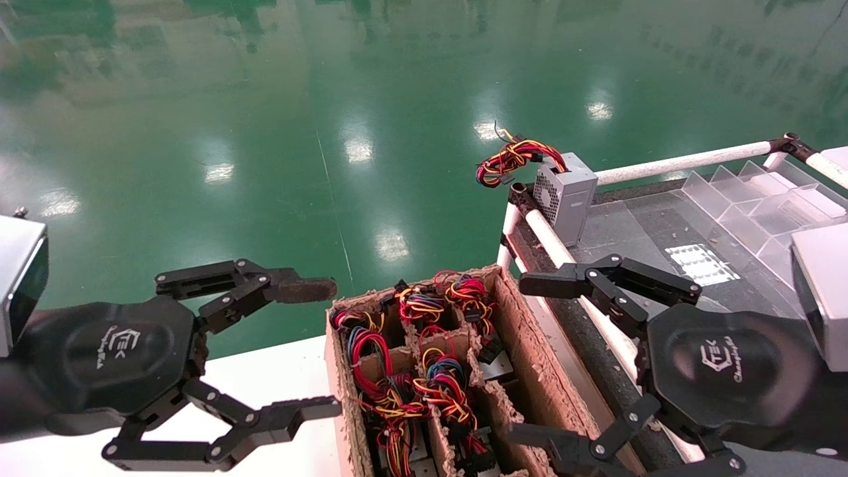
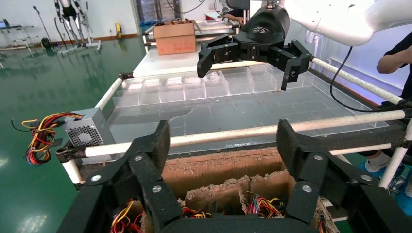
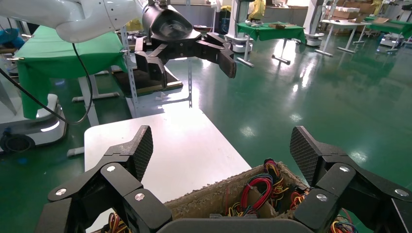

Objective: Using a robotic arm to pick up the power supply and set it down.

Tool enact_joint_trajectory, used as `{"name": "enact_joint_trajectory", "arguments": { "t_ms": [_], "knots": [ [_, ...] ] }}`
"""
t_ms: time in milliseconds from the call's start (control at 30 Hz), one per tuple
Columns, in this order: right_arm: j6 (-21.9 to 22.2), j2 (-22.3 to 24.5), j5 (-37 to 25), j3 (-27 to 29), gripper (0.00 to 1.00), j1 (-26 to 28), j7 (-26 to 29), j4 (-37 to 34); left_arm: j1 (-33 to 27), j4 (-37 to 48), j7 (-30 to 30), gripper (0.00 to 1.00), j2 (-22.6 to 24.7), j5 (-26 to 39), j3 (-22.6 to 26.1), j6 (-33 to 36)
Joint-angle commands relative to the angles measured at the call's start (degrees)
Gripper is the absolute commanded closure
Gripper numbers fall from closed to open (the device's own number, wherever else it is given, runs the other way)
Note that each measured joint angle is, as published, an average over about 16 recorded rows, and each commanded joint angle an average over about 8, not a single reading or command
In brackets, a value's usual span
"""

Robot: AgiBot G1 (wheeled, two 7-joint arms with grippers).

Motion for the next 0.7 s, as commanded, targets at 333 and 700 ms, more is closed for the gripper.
{"name": "enact_joint_trajectory", "arguments": {
  "t_ms": [333,700],
  "knots": [
    [0.00,0.00,0.00,0.00,0.00,0.00,0.00,0.00,0.00,0.00,0.00,1.00,0.00,0.00,0.00,0.00],
    [0.00,0.00,0.00,0.00,0.00,0.00,0.00,0.00,0.00,0.00,0.00,1.00,0.00,0.00,0.00,0.00]
  ]
}}
